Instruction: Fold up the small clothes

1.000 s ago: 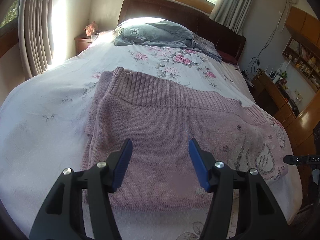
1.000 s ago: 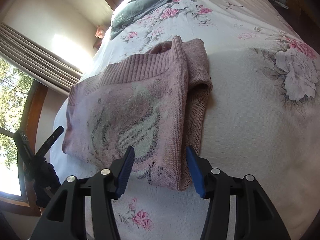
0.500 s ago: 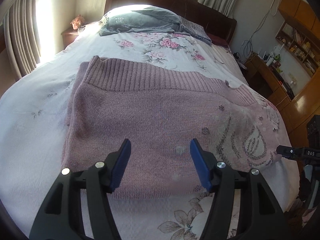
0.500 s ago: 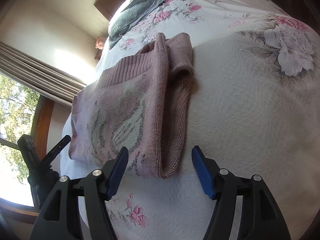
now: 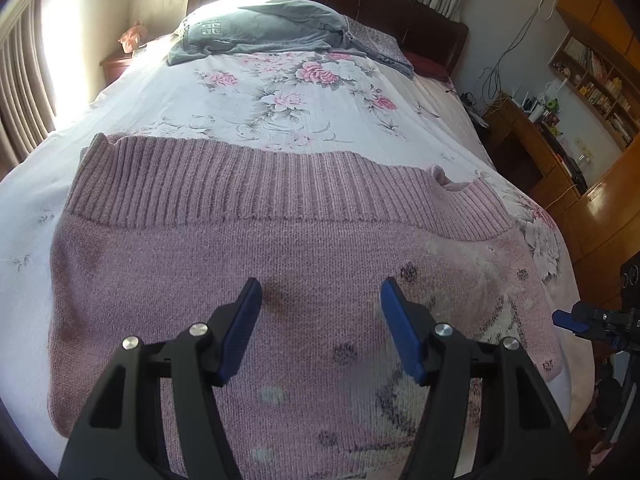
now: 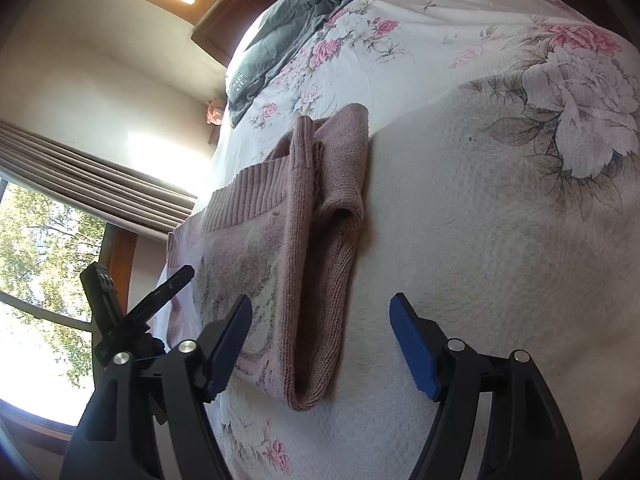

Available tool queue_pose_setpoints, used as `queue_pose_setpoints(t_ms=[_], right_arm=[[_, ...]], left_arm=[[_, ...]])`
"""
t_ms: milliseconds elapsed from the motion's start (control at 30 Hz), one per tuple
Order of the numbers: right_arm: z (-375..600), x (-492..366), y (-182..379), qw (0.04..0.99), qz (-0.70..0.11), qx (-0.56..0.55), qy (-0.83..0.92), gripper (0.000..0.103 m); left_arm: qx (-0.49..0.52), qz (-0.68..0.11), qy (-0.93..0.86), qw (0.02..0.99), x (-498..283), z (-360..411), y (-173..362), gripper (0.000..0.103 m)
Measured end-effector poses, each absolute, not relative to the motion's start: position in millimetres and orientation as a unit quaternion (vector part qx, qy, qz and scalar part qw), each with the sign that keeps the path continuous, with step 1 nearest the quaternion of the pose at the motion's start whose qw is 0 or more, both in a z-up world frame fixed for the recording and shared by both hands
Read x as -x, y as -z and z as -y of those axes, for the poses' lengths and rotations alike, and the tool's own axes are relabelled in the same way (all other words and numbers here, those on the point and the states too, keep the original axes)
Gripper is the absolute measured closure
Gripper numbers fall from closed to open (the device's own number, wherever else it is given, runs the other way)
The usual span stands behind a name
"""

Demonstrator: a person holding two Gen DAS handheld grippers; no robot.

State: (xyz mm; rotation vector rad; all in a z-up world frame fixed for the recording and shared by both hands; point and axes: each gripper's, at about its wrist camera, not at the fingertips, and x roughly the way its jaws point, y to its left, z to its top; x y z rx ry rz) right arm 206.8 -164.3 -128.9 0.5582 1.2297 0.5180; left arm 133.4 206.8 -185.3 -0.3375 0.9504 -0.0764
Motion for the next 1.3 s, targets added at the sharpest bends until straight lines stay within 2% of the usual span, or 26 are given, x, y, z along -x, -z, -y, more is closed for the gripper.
queue_pose_setpoints(t_ms=[333,400,467,533,567,800,1033,1300], right_arm=[[138,-249,171,0.681,-0.588,-0.331,-0.285,0.034],[133,-256,176,0.684,-0.584,-0.332,-0.283,0.04],[130,-260,181,0.689,-0.583,-0.332,-0.274,0.065],[132,-263,186,0.686,-0.582,-0.342,-0.273,0.08],[133,-262,187,0.683,-0.578,-0.351,-0.278,0.085],[120,-261,152,0.694,-0.551,-0.359,-0.291,0.089],[43,-260,61,0.74,-0.543,-0.229,-0.324,0.09],[-59,-253,18,0.749,-0.544,-0.111,-0.361,0.089]], left_arm=[[0.182,-0.466,0.045,0.865,-150,-221,197,0.037],[0.184,-0.465,0.051,0.865,-149,-223,200,0.036],[0.191,-0.464,0.057,0.863,-149,-226,204,0.034],[0.202,-0.464,0.063,0.86,-149,-230,207,0.033],[0.206,-0.464,0.066,0.859,-148,-232,209,0.033],[0.212,-0.463,0.087,0.856,-149,-238,214,0.032],[0.251,-0.463,0.102,0.844,-136,-263,210,0.036],[0.31,-0.42,0.105,0.847,-105,-319,194,0.036]])
